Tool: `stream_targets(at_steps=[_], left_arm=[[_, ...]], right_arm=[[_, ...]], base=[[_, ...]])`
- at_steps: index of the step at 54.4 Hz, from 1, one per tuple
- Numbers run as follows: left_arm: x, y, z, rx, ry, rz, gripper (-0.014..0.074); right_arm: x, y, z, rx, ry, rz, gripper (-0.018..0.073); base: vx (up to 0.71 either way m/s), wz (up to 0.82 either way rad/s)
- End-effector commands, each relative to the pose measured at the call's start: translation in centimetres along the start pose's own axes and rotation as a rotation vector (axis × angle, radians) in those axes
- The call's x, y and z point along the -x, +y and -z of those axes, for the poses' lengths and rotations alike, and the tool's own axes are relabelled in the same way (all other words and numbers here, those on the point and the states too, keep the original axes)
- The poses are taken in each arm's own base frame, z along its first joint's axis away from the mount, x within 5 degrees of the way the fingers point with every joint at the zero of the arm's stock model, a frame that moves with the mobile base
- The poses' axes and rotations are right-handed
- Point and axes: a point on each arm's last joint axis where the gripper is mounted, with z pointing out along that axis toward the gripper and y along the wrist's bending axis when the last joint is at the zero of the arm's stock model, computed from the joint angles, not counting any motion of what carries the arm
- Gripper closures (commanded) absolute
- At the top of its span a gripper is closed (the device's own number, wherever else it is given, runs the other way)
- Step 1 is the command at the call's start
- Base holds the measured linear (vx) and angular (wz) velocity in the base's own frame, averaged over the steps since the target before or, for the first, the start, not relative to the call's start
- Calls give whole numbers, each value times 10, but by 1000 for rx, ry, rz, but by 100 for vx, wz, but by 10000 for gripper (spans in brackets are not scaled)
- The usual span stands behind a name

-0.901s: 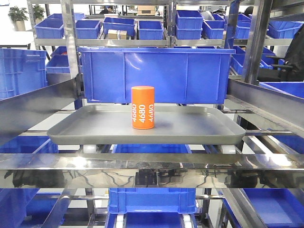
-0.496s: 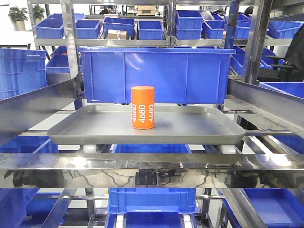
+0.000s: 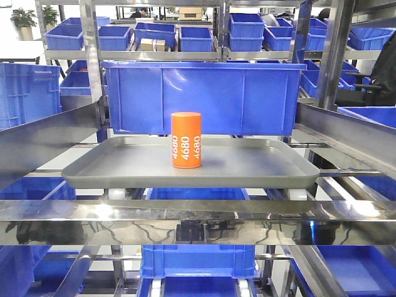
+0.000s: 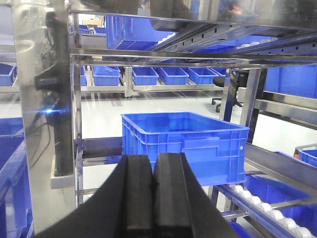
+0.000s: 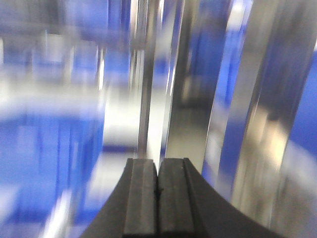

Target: Grab orange capacitor from left shelf to right conveyor

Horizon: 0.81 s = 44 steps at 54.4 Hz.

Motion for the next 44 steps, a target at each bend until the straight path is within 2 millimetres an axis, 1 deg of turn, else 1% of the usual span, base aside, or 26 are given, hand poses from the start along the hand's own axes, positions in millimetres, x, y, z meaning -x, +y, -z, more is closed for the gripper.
stream_targets(at_steps=[1,3,7,9,10,11,14,18,22,24,27,30,34,38,44], left_arm=[[18,-2,2,-17,-115,11,603],[18,-2,2,-17,-115,11,603],[18,-2,2,-17,-115,11,603],[18,-2,2,-17,-115,11,603],[18,-2,2,-17,-115,11,603],[18,-2,2,-17,-115,11,603],[18,-2,2,-17,-115,11,603],[18,-2,2,-17,-115,11,603],[18,-2,2,-17,-115,11,603],[18,-2,2,-17,-115,11,603],[18,-2,2,-17,-115,11,603],[18,-2,2,-17,-115,11,603],[18,-2,2,-17,-115,11,603],[18,-2,2,-17,-115,11,603],[18,-2,2,-17,-115,11,603]], right_arm=[[30,-4,5,-33,-281,-31,571],[39,-5,6,-35,-311,-49,571],[68,-7,12,-33,-350,-58,571],[86,-8,14,-32,-363,-48,571],[98,-9,17,-34,-384,-41,571],[105,-9,17,-35,-381,-24,571],[138,-12,18,-44,-424,15,571],[174,-15,9,-47,-439,24,571],[200,-17,-9,-44,-418,21,571],[207,-18,-18,-43,-403,21,571],[216,-18,-36,-40,-369,21,571],[220,-19,-54,-36,-330,21,571],[217,-18,-73,-30,-273,17,571],[212,-18,-85,-26,-237,16,571],[210,-18,-89,-26,-232,10,566]], base=[[0,0],[0,0],[0,0],[0,0],[0,0],[0,0],[0,0],[0,0],[0,0],[0,0],[0,0],[0,0],[0,0],[0,0],[0,0]])
